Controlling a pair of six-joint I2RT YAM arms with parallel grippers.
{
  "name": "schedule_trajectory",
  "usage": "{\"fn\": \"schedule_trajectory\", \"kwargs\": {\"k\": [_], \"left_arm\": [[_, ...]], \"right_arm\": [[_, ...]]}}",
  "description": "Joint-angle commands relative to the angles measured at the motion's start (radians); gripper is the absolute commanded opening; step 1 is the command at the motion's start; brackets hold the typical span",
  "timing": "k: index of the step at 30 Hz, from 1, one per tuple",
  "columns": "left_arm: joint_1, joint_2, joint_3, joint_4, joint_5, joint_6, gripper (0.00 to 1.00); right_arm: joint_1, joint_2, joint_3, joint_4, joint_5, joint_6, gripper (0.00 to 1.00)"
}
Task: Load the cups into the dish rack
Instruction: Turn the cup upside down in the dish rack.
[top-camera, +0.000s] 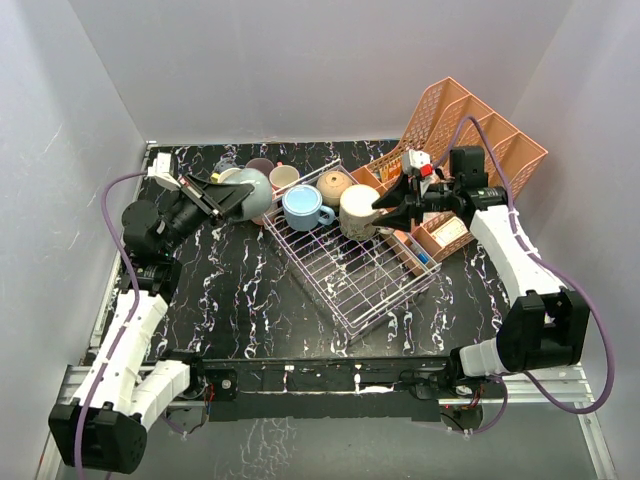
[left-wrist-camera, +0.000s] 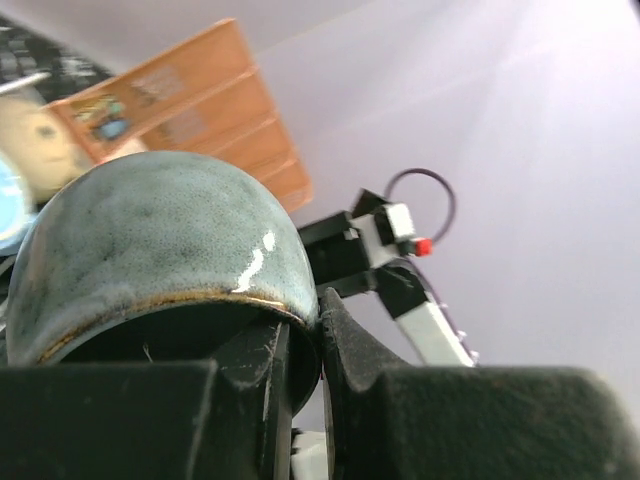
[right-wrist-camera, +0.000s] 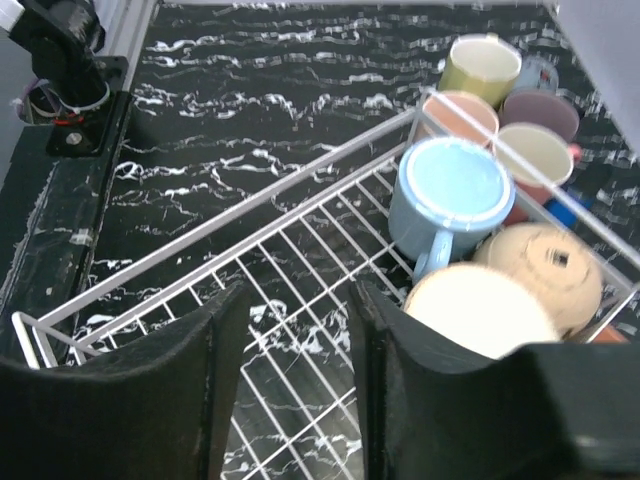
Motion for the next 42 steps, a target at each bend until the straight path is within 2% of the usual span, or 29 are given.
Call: {"fn": "schedule_trajectory", "kwargs": {"k": [1,3,8,11,13,16,20,26,30,34,42], "left_arm": [[-0.091,-0.010,0.021,0.425,-0.082,-0.230,0.00],[-0.149,0.025,0.043,0.497,-0.132,-0.247,0.00],[-0.313,0.143,0.125,0.646,-0.215,-0.236,0.00],[-0.378,0.193,0.170,0.716,-0.243,-0.220,0.00],[-0.405,0.220,0.187,0.763,-0.265,-0.224,0.00],[-0.445,0.259,0.215,0.826,-0.293,-0.241,0.00],[-0.515,0.315,0.261,0.869,-0.312,-0.235,0.00],[-0.599,0.373,0.293,0.954,-0.373,-0.239,0.00],[-0.628,0.385,0.303,0.965,-0.401,-0.229,0.00],[-0.644,0.387,0.297,0.981,-0.427,-0.228,0.00],[-0.668,0.420,0.284,1.036,-0.456,-0.269,0.00]], "right_arm": [[0.030,0.011,0.117,0.008,-0.092,0.028,0.51],[0.053,0.008,0.120,0.130,-0.109,0.153,0.58],[0.124,-0.011,0.051,0.636,-0.056,0.620,0.79],[0.142,0.029,0.060,0.806,-0.043,0.829,0.87],[0.148,0.055,0.049,0.964,-0.039,0.969,0.89],[0.155,0.072,-0.001,1.210,-0.010,1.206,0.98],[0.173,0.091,-0.073,1.553,0.044,1.455,0.99],[0.219,0.092,-0.099,1.693,0.113,1.516,0.99],[0.227,0.111,-0.120,1.927,0.160,1.678,0.99],[0.231,0.091,-0.147,1.965,0.203,1.712,0.99],[0.238,0.081,-0.178,2.019,0.270,1.789,0.75]]}}
